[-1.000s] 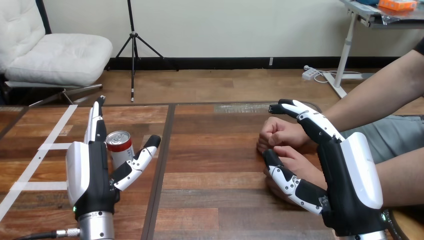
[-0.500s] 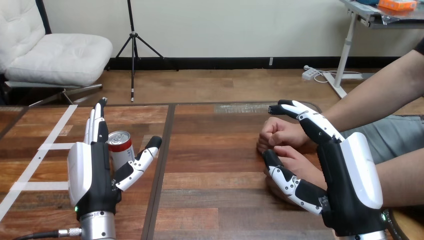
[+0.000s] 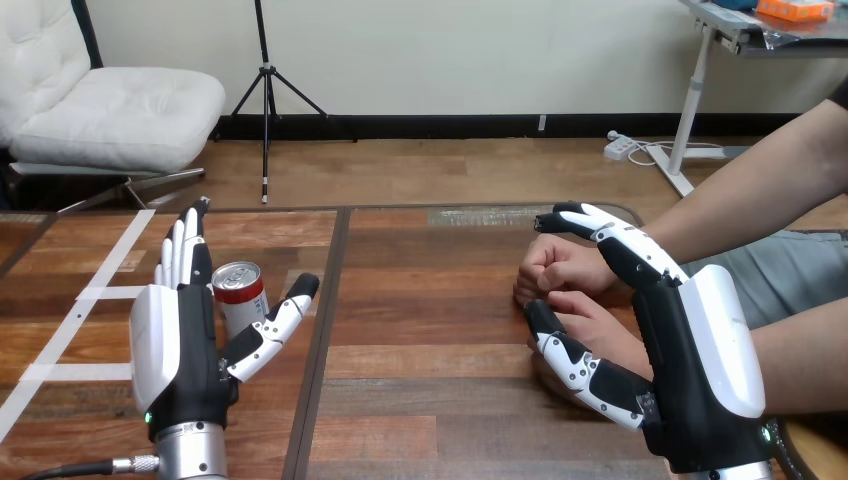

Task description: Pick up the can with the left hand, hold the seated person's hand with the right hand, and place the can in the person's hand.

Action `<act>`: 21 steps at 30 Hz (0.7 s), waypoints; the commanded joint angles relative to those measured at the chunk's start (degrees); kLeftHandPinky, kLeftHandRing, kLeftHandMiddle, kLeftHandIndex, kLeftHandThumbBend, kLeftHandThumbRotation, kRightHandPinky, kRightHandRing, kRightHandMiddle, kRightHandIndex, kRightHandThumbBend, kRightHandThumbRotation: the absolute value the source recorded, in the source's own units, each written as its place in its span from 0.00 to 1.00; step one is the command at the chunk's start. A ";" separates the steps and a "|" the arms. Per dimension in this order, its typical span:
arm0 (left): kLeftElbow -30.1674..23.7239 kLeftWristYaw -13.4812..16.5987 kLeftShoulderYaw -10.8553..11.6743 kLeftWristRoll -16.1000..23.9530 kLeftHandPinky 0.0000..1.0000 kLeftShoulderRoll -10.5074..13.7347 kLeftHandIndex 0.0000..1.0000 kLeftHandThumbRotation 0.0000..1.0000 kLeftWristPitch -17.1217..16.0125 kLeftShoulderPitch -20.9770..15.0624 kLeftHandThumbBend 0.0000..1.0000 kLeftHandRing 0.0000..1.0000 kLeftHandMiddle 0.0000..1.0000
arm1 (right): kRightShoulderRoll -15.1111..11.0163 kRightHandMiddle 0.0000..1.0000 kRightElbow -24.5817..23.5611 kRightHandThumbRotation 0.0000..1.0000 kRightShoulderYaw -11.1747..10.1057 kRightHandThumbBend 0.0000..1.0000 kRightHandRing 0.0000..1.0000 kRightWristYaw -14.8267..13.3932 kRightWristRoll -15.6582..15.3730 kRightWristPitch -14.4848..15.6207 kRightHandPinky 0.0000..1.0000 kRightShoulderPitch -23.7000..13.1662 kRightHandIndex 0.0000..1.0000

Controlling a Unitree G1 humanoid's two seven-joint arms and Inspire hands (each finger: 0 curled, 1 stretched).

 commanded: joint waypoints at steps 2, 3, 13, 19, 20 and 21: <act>-2.79 0.57 0.19 -0.20 0.98 1.76 0.96 0.49 0.13 -3.52 0.74 0.99 0.99 | -0.72 0.83 -0.40 0.00 -0.32 0.39 0.83 -0.28 0.19 -0.86 0.83 -3.15 0.74; -2.71 0.53 0.19 -0.23 0.97 1.86 0.96 0.49 0.09 -3.61 0.74 0.99 0.99 | -0.71 0.83 -0.40 0.00 -0.31 0.39 0.83 -0.29 0.16 -0.83 0.83 -3.15 0.74; -2.03 0.31 0.23 -0.60 0.96 2.40 0.96 0.47 -0.01 -4.26 0.73 0.99 0.98 | -0.63 0.83 -0.37 0.00 -0.21 0.39 0.84 -0.23 0.19 -0.79 0.84 -3.10 0.74; -1.26 0.30 0.21 -0.66 0.96 2.85 0.96 0.45 -0.14 -4.81 0.72 0.99 0.98 | -0.75 0.83 -0.20 0.00 -0.16 0.39 0.84 -0.29 0.12 -1.04 0.84 -3.20 0.74; -1.17 0.31 0.20 -0.68 0.96 2.91 0.96 0.45 -0.15 -4.87 0.71 0.99 0.98 | -0.76 0.83 -0.19 0.00 -0.15 0.39 0.84 -0.29 0.12 -1.07 0.84 -3.20 0.74; -0.96 0.47 0.16 -0.49 0.96 3.06 0.96 0.45 -0.09 -5.04 0.71 0.99 0.98 | -0.74 0.83 -0.16 0.00 -0.14 0.39 0.84 -0.33 0.15 -1.13 0.84 -3.22 0.74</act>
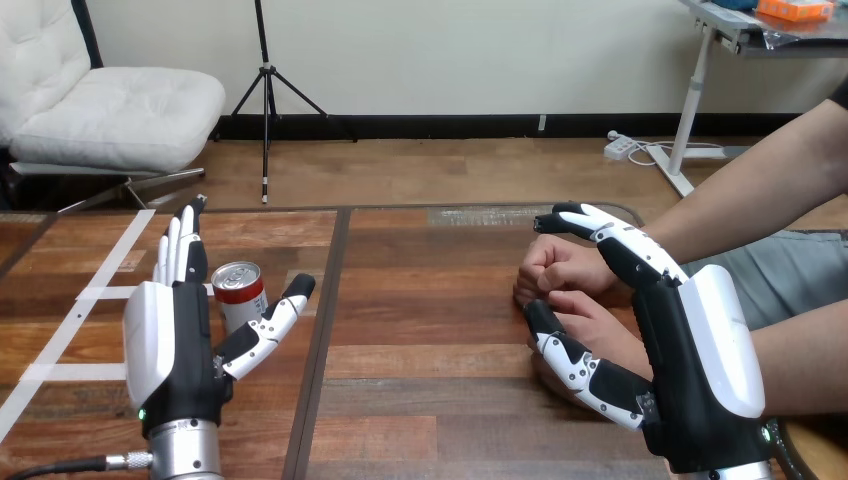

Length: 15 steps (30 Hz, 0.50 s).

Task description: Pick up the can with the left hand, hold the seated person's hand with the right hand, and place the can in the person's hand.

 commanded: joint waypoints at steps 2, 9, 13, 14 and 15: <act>-0.77 0.70 0.09 -0.06 0.95 2.01 0.95 0.44 -0.08 -4.86 0.71 0.98 0.98 | -0.70 0.83 -0.13 0.00 -0.13 0.39 0.84 -0.42 0.16 -1.16 0.84 -3.22 0.74; 0.41 0.88 0.08 -0.33 0.95 2.60 0.95 0.43 -0.42 -5.71 0.70 0.97 0.97 | -0.67 0.83 0.06 0.00 -0.20 0.39 0.84 -0.65 0.28 -1.50 0.84 -3.17 0.74; 0.78 0.74 0.17 -0.72 0.95 2.67 0.95 0.43 -0.20 -6.06 0.70 0.97 0.97 | -0.62 0.83 -0.01 0.00 -0.24 0.40 0.84 -0.62 0.29 -1.48 0.84 -3.12 0.74; 0.86 0.73 0.19 -0.79 0.95 2.68 0.95 0.43 -0.18 -6.12 0.70 0.97 0.97 | -0.61 0.83 -0.04 0.00 -0.25 0.40 0.84 -0.60 0.29 -1.45 0.84 -3.11 0.74; 1.00 0.68 0.21 -0.82 0.95 2.72 0.95 0.43 0.00 -6.25 0.71 0.97 0.97 | -0.63 0.83 -0.08 0.00 -0.26 0.40 0.84 -0.56 0.26 -1.41 0.83 -3.08 0.74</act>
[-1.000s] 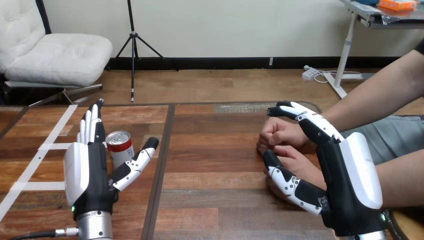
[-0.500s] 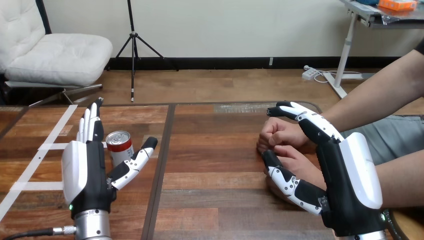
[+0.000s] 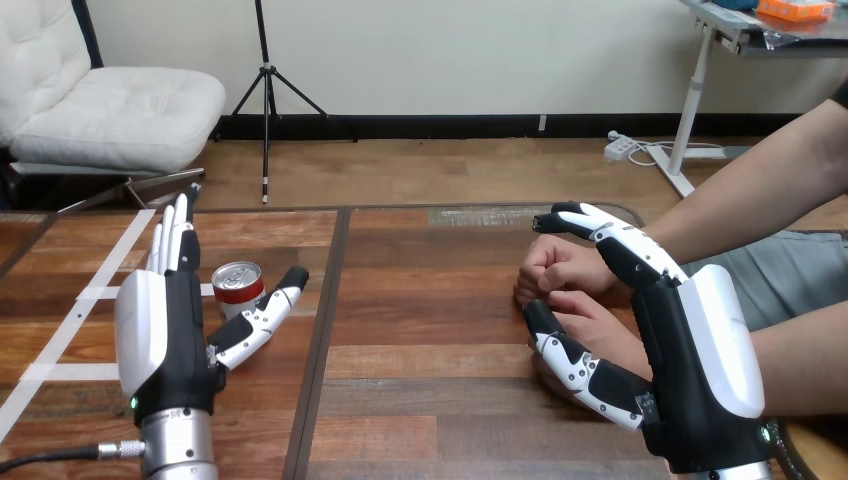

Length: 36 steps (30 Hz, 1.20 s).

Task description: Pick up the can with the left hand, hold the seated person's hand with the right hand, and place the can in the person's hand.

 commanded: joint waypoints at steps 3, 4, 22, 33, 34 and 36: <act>0.79 0.36 0.21 -0.79 0.95 1.54 0.95 0.44 0.30 -4.94 0.71 0.97 0.97 | -0.70 0.83 -0.10 0.00 -0.28 0.39 0.84 -0.50 0.23 -1.13 0.84 -3.05 0.74; 0.91 0.34 0.23 -0.84 0.95 1.57 0.95 0.44 0.35 -5.02 0.71 0.97 0.97 | -0.73 0.83 -0.07 0.00 -0.28 0.39 0.84 -0.51 0.25 -1.19 0.84 -3.06 0.74; 4.38 0.28 0.09 -1.43 0.88 2.24 0.94 0.44 0.53 -7.50 0.72 0.94 0.96 | -0.67 0.83 -0.15 0.00 -0.19 0.38 0.84 -0.28 0.33 -1.09 0.84 -2.81 0.74; 6.48 0.46 -0.50 -0.96 0.86 2.78 0.94 0.44 1.55 -9.07 0.72 0.93 0.95 | -0.68 0.84 -0.27 0.00 -0.27 0.39 0.84 -0.30 0.15 -0.97 0.84 -2.66 0.74; 6.63 0.42 -0.55 -1.00 0.86 2.82 0.94 0.45 1.55 -9.15 0.72 0.93 0.95 | -0.67 0.84 -0.28 0.00 -0.28 0.39 0.84 -0.32 0.11 -0.96 0.84 -2.64 0.74; 6.92 0.22 -0.60 -1.19 0.85 2.84 0.94 0.45 1.60 -9.34 0.72 0.93 0.95 | -0.72 0.83 -0.28 0.00 -0.31 0.39 0.84 -0.40 -0.06 -1.00 0.84 -2.65 0.74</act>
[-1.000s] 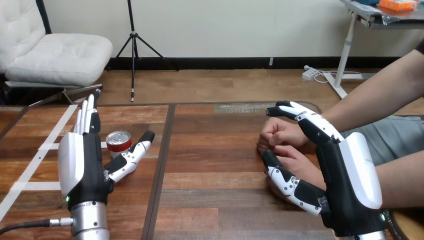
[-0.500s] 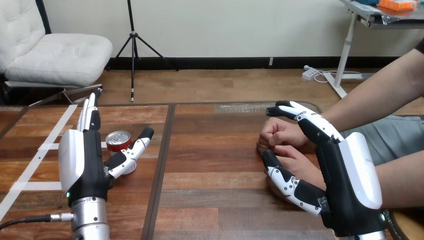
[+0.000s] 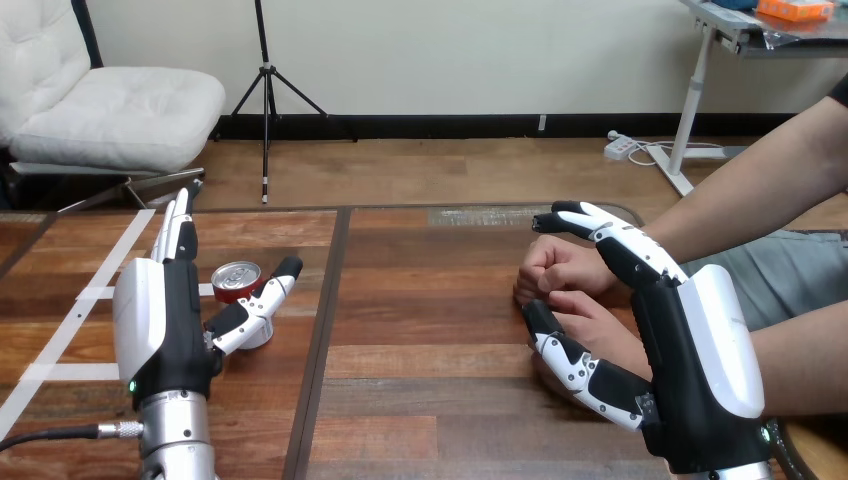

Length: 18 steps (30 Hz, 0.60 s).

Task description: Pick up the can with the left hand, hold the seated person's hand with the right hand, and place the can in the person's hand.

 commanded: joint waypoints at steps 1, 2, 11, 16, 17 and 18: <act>0.83 0.11 -0.50 -0.23 0.85 1.40 0.94 0.45 0.41 -4.70 0.72 0.93 0.95 | -0.76 0.83 -0.27 0.00 -0.32 0.39 0.84 -0.46 -0.15 -0.84 0.84 -2.67 0.74; 0.93 0.04 -0.51 -0.31 0.85 1.41 0.94 0.45 0.42 -4.76 0.72 0.93 0.95 | -0.78 0.83 -0.27 0.00 -0.33 0.39 0.84 -0.49 -0.22 -0.87 0.84 -2.68 0.74; 1.67 -1.19 -0.70 -1.23 0.84 1.45 0.94 0.46 0.65 -5.20 0.73 0.92 0.95 | -0.71 0.83 -0.49 0.00 -0.32 0.39 0.84 -0.25 0.05 -0.71 0.84 -2.48 0.74; 1.85 -1.57 -0.85 -1.14 0.83 1.59 0.93 0.46 0.80 -5.27 0.73 0.91 0.94 | -0.69 0.83 -0.57 0.00 -0.43 0.39 0.84 -0.24 0.13 -0.59 0.84 -2.41 0.74; 1.87 -1.61 -0.86 -1.13 0.83 1.61 0.93 0.46 0.80 -5.27 0.73 0.91 0.94 | -0.69 0.83 -0.59 0.00 -0.45 0.39 0.84 -0.24 0.12 -0.56 0.84 -2.40 0.74; 1.91 -1.68 -0.87 -1.12 0.83 1.63 0.92 0.46 0.79 -5.27 0.73 0.91 0.94 | -0.64 0.83 -0.75 0.00 -0.47 0.39 0.84 -0.13 0.11 -0.34 0.84 -2.35 0.74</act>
